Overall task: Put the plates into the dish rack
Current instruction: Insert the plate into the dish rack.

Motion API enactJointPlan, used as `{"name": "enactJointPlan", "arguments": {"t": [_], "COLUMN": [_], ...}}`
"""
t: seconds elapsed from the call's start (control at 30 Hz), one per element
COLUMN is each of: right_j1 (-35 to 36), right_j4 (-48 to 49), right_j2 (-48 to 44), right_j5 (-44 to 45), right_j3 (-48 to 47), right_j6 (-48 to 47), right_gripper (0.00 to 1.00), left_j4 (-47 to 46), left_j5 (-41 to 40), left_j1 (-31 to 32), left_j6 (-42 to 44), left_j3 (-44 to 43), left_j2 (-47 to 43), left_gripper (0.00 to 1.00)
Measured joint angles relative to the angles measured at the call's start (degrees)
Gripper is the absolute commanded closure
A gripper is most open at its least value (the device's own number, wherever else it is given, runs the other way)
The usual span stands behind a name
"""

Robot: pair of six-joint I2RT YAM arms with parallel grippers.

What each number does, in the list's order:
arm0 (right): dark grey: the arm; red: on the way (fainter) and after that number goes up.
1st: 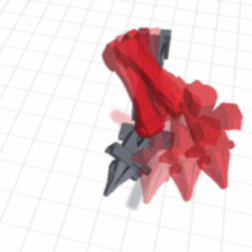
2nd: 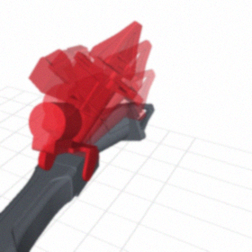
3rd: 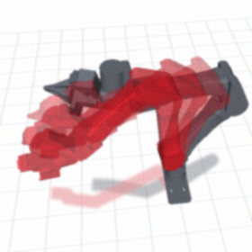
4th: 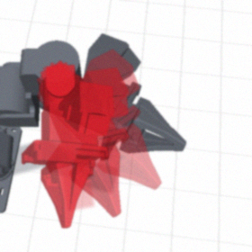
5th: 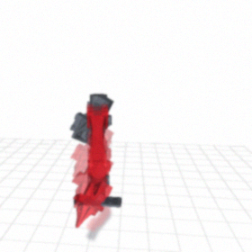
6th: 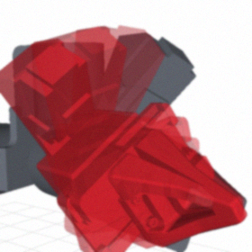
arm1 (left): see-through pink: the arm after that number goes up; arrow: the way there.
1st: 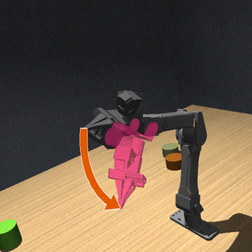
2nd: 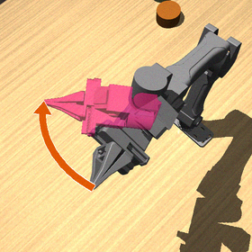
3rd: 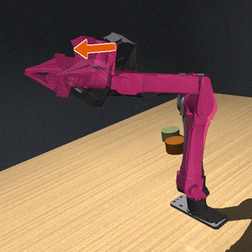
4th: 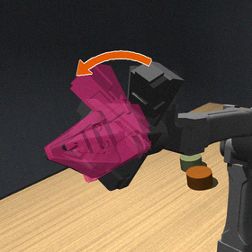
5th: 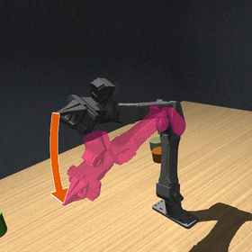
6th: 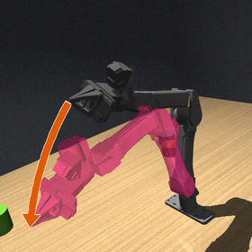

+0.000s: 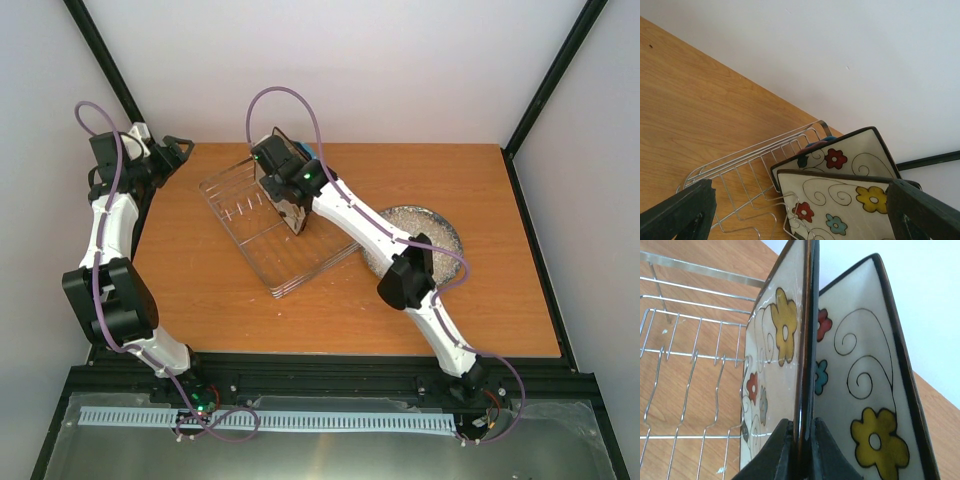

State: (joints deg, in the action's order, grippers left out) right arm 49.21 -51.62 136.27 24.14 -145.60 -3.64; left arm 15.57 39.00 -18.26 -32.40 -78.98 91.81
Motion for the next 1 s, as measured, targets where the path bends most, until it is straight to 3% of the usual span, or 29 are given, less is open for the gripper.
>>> {"name": "enactJointPlan", "arguments": {"t": [0.5,1.0], "right_j1": [-0.8,-2.3], "right_j4": [8.5,11.0], "right_j2": [2.6,3.3], "right_j5": [0.4,-2.8], "right_j3": [-0.2,-0.4], "right_j6": [-1.9,-3.2], "right_gripper": [0.97,0.97], "left_j4": [1.3,2.5], "left_j5": [-0.3,-1.6], "left_j1": [0.0,0.0], "left_j6": [0.4,0.9], "left_j3": [-0.3,-0.4], "left_j2": [0.0,0.0], "left_gripper": [0.06,0.07]}}
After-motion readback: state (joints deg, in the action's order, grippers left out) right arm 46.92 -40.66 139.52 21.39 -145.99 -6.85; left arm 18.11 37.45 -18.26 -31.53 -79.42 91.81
